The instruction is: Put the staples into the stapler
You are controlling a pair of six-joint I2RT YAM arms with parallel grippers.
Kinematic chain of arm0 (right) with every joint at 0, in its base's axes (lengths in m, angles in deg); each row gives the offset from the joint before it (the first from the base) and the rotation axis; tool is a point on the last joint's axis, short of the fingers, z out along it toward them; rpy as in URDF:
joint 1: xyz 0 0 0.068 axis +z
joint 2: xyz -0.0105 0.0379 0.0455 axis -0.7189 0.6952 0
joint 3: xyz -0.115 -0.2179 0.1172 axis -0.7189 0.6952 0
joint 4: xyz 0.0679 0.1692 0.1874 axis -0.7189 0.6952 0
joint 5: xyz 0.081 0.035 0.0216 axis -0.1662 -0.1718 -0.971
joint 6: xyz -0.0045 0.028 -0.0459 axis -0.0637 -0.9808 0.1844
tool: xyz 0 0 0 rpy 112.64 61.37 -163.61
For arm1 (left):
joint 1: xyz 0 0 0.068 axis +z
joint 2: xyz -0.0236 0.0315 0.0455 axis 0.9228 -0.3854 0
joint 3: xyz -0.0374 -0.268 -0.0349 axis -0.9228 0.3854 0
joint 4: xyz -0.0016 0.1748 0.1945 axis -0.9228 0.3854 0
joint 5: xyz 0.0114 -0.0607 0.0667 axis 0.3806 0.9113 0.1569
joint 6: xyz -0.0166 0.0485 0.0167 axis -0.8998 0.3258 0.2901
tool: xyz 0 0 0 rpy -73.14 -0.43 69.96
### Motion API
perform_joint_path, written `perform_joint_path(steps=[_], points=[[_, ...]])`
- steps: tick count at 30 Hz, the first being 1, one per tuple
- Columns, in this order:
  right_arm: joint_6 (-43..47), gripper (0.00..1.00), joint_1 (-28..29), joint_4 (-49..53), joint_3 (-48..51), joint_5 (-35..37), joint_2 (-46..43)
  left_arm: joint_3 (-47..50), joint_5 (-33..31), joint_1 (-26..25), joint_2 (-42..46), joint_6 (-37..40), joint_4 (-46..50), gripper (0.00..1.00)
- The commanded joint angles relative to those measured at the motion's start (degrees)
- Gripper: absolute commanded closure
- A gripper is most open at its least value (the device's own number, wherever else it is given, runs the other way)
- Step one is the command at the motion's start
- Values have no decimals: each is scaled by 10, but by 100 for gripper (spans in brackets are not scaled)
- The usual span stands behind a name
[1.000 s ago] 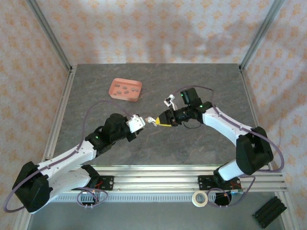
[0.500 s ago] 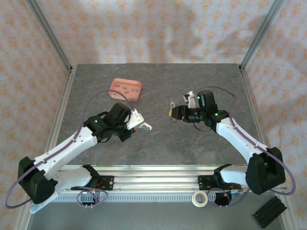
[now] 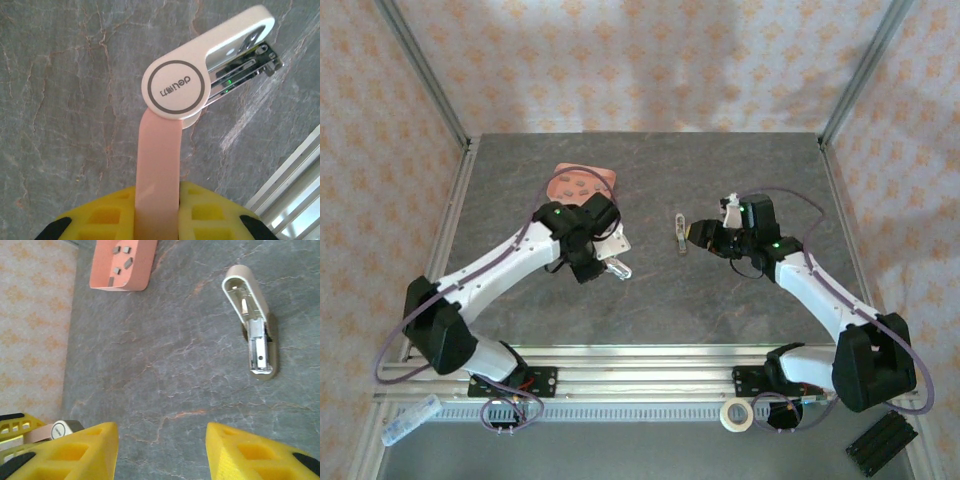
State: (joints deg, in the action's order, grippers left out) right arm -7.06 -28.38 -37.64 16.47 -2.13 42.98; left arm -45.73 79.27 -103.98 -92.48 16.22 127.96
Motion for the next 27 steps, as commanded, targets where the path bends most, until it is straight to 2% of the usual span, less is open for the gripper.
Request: perform_joint_path(steps=[1,6,12,16,27], points=[[1,51,-4,3,1,22,-12,-45,-24,-5,-35,23,66,82],[12,51,-4,13,-2,26,-12,-107,-34,-14,-102,44,102,81],[20,52,-4,19,-15,22,10,-227,0,-17,-219,82,206,80],[23,52,-4,14,-3,24,3,-265,11,-24,-276,86,237,79],[33,53,-4,-2,-16,6,37,-330,22,-29,-363,99,278,78]])
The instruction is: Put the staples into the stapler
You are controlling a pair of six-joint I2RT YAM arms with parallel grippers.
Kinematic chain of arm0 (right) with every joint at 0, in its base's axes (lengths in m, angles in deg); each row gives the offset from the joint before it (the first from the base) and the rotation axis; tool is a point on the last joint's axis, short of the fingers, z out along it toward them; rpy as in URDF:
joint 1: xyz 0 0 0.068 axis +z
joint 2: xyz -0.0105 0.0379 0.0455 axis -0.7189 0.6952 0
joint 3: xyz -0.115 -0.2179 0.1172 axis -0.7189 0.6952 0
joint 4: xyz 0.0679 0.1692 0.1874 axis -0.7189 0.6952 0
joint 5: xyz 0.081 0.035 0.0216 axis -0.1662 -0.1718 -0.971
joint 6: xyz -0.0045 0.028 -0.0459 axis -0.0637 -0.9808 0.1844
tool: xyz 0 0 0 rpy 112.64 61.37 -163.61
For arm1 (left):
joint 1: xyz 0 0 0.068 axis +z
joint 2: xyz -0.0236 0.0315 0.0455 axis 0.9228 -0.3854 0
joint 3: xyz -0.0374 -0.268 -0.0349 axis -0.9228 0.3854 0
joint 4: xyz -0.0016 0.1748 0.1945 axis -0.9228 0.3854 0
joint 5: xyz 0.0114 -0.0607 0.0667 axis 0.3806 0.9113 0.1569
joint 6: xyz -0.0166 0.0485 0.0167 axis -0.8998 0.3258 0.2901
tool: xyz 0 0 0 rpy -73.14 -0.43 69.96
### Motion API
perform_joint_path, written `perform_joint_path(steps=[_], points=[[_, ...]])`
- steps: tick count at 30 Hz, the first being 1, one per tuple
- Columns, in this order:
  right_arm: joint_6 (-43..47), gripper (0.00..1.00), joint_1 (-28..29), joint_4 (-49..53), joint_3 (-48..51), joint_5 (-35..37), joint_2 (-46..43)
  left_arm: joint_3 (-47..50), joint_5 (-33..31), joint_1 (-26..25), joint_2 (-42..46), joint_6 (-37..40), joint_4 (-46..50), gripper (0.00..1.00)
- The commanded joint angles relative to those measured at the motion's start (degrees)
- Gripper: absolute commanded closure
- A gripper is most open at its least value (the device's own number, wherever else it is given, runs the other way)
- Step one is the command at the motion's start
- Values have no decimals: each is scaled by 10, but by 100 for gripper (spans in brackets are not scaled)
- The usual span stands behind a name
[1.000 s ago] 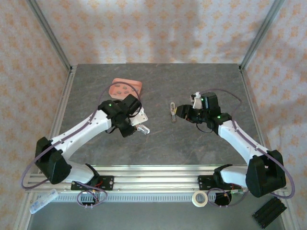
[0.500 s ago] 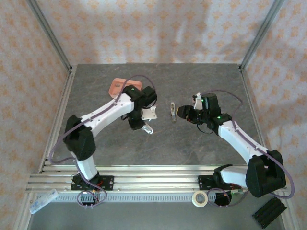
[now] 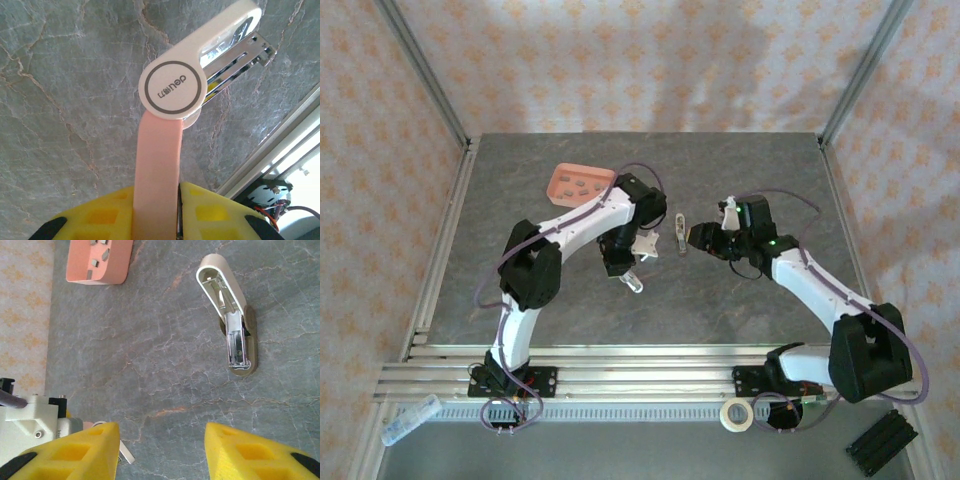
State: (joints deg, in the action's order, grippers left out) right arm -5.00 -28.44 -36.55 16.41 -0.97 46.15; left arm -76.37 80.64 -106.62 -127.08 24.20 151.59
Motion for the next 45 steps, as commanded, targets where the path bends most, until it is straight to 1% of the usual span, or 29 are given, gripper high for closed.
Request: perform_joint_path(steps=[1,5,12,16,24,33,37,39,41,42,45], points=[[12,53,-3,-13,-13,-6,3,-31,11,-3,-27,20,44,78],[13,53,-3,-12,-1,-1,-8,-76,28,-8,-67,26,62,78],[17,53,-3,-13,4,-8,-7,-149,21,-11,-123,28,85,76],[14,53,-3,-18,11,-16,-11,-165,0,-12,-141,21,89,75],[19,53,-3,-14,16,-16,-16,-190,-3,-16,-167,5,84,72],[19,53,-2,-11,20,-13,-27,-213,0,-25,-149,-11,61,50],[17,52,-2,-8,12,-15,-17,-197,-29,-32,-119,-37,33,38],[24,52,0,2,1,-16,-8,-175,-42,-33,-96,-47,8,31],[31,52,5,9,-5,-11,-2,-144,-44,-33,-60,-53,-26,27],[31,52,9,10,-6,-6,0,-117,-46,-33,-35,-58,-51,25],[37,52,29,17,-9,10,7,-34,-38,-32,44,-75,-145,21]])
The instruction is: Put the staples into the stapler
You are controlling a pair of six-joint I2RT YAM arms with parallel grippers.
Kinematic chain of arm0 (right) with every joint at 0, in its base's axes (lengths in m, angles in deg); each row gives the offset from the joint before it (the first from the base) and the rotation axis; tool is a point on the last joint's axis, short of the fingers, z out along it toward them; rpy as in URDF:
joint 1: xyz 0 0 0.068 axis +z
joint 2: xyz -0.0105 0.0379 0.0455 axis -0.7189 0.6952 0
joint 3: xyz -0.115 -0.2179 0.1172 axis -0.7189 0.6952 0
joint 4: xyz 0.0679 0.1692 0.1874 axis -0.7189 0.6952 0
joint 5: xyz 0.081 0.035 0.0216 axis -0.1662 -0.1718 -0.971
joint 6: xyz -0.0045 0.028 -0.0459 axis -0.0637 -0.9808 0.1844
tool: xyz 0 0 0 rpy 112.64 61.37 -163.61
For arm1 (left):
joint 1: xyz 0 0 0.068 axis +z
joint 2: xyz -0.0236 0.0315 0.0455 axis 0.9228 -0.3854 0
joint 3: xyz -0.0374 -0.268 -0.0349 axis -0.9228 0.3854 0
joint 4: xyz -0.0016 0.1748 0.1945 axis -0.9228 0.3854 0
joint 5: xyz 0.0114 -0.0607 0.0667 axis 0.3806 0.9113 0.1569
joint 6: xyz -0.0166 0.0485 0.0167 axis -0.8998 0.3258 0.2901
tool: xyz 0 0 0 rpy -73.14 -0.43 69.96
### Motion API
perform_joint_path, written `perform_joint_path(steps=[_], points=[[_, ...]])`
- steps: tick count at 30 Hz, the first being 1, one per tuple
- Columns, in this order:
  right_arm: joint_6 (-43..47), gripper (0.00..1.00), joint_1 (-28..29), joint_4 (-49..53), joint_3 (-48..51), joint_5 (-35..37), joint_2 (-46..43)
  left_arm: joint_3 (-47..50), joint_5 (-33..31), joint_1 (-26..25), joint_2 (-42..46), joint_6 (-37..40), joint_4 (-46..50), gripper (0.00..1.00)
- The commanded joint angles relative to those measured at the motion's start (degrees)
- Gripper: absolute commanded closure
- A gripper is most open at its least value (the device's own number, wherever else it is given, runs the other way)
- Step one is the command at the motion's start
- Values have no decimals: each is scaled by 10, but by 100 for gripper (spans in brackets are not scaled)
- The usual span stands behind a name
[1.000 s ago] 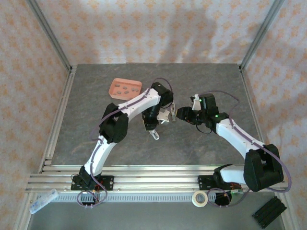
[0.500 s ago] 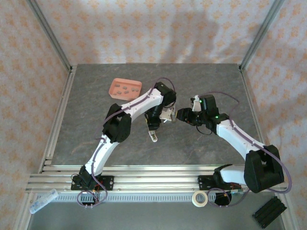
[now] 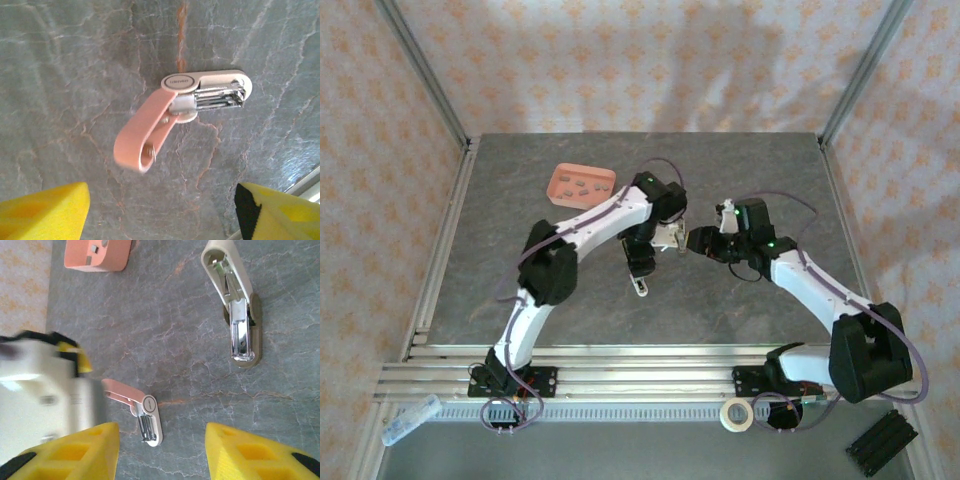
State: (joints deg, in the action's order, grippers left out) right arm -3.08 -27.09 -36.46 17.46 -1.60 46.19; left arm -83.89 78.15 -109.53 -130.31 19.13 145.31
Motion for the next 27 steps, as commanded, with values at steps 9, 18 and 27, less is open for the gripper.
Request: perform_joint_path(steps=[9,18,27], points=[[87,50,112,101,-73,120,40,343,-11,39,280,-184,-367,17],[130,48,212,171,-154,207,115,595,-145,81,458,-414,-548,6],[121,47,301,209,-218,284,204,802,-145,122,595,-566,-735,3]])
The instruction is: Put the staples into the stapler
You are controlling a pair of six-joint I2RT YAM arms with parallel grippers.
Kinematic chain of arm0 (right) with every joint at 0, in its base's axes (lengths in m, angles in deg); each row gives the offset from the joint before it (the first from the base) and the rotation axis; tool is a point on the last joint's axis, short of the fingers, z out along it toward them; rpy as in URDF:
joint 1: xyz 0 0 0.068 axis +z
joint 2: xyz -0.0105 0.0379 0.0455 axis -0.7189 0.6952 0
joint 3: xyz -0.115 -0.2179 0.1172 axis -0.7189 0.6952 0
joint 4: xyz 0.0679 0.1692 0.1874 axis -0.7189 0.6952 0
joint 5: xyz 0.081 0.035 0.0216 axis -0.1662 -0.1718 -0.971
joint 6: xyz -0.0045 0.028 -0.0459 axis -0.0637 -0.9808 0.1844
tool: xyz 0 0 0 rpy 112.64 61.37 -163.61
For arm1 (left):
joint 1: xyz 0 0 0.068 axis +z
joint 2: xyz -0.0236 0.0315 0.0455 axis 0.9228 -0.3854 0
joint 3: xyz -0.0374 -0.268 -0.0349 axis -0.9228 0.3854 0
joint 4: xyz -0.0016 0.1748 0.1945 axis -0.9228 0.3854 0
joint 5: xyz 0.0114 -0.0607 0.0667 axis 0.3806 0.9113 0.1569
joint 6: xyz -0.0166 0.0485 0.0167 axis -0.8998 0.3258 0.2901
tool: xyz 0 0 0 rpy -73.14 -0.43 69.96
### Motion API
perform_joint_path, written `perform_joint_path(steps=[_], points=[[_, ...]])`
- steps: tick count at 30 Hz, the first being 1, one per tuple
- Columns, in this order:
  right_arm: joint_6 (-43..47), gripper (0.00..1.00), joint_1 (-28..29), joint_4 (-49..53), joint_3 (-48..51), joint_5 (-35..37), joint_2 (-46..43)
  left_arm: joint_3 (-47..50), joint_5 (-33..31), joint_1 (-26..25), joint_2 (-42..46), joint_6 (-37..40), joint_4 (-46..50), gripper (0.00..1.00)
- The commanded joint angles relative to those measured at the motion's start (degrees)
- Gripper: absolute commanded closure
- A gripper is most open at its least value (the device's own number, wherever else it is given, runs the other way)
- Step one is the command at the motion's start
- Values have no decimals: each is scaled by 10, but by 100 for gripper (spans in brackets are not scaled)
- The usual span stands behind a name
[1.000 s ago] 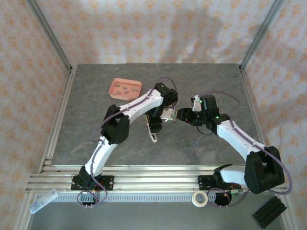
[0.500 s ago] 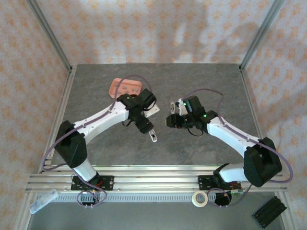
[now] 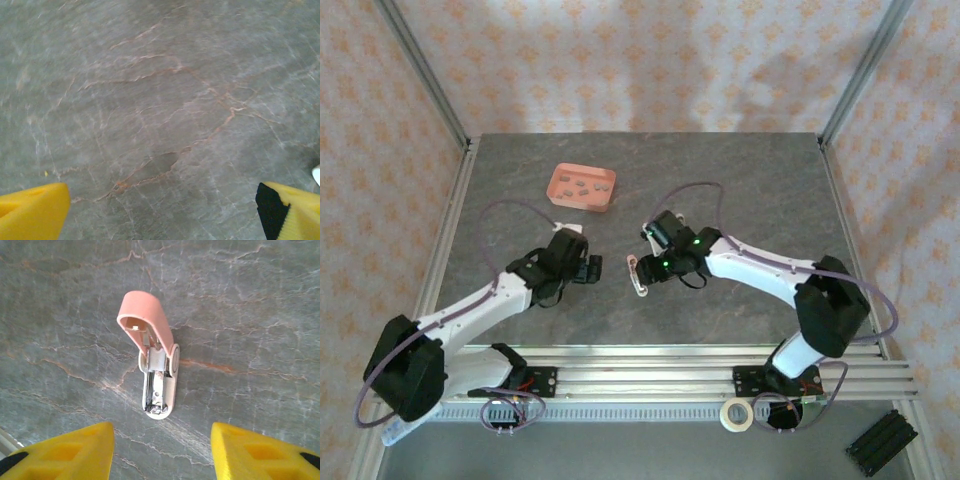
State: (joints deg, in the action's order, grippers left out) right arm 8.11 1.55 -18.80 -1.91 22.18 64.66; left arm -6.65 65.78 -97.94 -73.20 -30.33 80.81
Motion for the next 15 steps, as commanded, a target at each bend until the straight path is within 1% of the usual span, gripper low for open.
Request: perform_joint_path(steps=[1,5,11,15], points=[[11,46,20,33,-30,47,28,36,-21,9,32,-73,-93,4],[0,46,34,32,-58,55,74,48,-18,13,46,-71,-92,4],[-19,46,38,38,-85,100,118,52,-1,14,34,-77,-101,4],[-28,46,38,28,-98,99,140,51,5,14,29,-79,-103,4]])
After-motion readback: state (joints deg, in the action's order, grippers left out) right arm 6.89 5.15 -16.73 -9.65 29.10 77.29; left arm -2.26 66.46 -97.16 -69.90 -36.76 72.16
